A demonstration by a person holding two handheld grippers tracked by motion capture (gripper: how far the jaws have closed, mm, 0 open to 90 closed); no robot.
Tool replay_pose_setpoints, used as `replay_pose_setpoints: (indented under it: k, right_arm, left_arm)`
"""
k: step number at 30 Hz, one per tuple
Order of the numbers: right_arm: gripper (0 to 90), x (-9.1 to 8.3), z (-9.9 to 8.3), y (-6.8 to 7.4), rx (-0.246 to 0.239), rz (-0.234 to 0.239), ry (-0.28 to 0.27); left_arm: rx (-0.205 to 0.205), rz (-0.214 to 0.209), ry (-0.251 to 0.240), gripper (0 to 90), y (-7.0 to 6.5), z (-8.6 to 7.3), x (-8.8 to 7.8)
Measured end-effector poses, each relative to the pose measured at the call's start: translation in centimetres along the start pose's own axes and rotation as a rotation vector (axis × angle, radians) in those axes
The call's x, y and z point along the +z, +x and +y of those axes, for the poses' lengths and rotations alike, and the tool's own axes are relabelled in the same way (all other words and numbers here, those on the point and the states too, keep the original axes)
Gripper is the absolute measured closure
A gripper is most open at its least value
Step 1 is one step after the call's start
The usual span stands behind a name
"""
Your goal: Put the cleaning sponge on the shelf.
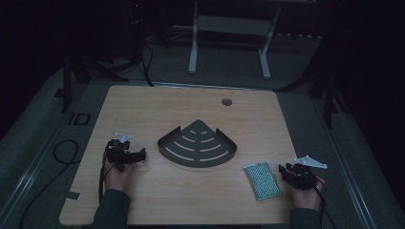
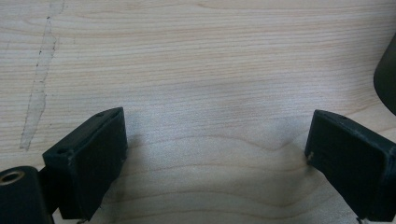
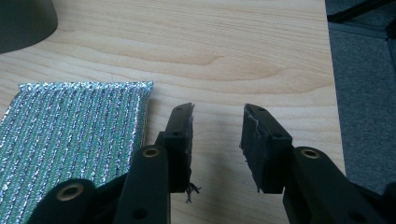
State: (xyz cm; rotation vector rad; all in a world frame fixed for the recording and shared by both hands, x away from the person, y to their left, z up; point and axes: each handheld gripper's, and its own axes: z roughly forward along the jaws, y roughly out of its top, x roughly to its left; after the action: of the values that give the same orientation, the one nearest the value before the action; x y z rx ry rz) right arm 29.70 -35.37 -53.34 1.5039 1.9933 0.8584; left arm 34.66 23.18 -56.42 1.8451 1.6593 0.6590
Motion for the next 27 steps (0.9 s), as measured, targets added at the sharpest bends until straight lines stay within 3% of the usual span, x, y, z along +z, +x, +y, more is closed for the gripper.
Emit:
replay_pose_setpoints:
  k: [6, 17, 22, 27]
  right_arm:
    - [61.5, 0.1, 0.0, 0.2, -0.004, 0.005, 0.009]
    - [61.0, -1.9, 1.3, 0.3, -0.031, 0.026, 0.019]
    - [61.1, -1.9, 1.4, 1.0, -0.044, 0.065, 0.039]
    - [69.6, -2.2, 1.5, 1.8, -0.086, 0.119, 0.071]
  left_arm:
    - [0.0, 0.0, 0.0, 6.0, 0.0, 0.0, 0.0]
    - [0.0, 0.0, 0.0, 6.0, 0.0, 0.0, 0.0]
    - [0.0, 0.0, 0.0, 6.0, 0.0, 0.0, 0.0]
    - [0.0, 0.0, 0.0, 6.0, 0.0, 0.0, 0.0]
